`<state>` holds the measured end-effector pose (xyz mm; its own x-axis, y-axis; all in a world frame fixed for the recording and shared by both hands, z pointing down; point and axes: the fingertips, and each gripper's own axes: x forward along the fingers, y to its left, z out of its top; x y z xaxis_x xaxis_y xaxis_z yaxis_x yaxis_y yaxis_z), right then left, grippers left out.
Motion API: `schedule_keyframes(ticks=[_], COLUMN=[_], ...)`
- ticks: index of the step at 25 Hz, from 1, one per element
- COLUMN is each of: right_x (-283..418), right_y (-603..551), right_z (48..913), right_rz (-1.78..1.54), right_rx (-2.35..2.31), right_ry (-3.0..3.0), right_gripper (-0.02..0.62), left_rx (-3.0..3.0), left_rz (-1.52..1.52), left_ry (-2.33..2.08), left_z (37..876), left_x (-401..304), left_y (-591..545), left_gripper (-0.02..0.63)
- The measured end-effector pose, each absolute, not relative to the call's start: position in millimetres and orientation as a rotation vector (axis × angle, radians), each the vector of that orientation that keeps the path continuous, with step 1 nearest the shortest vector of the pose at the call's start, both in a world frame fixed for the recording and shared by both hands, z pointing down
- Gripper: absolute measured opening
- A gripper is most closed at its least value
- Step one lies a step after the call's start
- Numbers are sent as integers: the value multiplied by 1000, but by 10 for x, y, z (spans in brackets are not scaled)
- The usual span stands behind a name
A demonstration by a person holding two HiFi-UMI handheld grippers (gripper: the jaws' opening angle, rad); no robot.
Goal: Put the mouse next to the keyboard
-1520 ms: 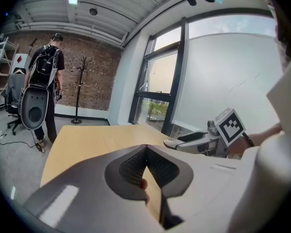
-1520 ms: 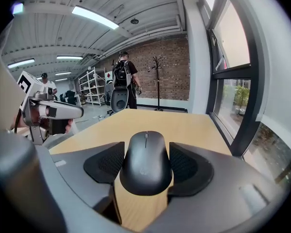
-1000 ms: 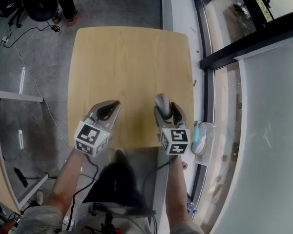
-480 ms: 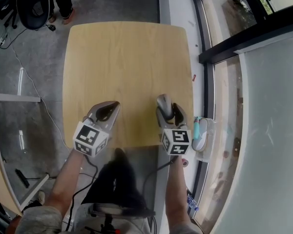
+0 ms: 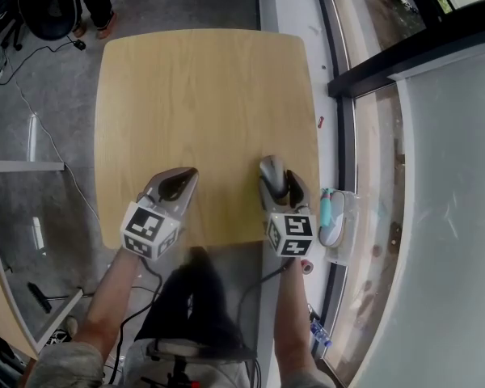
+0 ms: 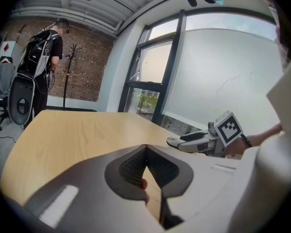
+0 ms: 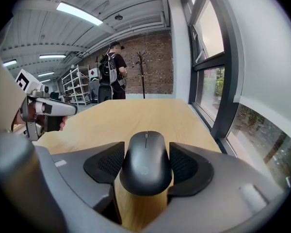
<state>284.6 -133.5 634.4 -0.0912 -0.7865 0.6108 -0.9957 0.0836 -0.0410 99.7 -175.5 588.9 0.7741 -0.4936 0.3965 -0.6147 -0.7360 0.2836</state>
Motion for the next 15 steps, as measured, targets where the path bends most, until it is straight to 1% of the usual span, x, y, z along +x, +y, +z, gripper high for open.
schedule_keyframes(ticks=[15], right_x=[2895], right_y=[-1335], right_z=[6473], right_rz=[616], right_rx=[1741], right_ry=[-1903], right_gripper=[307], left_rx=[2552], left_rz=[441], left_ry=[-830], left_z=[6062], left_x=[1103], left_y=[-1763], left_gripper=[-2])
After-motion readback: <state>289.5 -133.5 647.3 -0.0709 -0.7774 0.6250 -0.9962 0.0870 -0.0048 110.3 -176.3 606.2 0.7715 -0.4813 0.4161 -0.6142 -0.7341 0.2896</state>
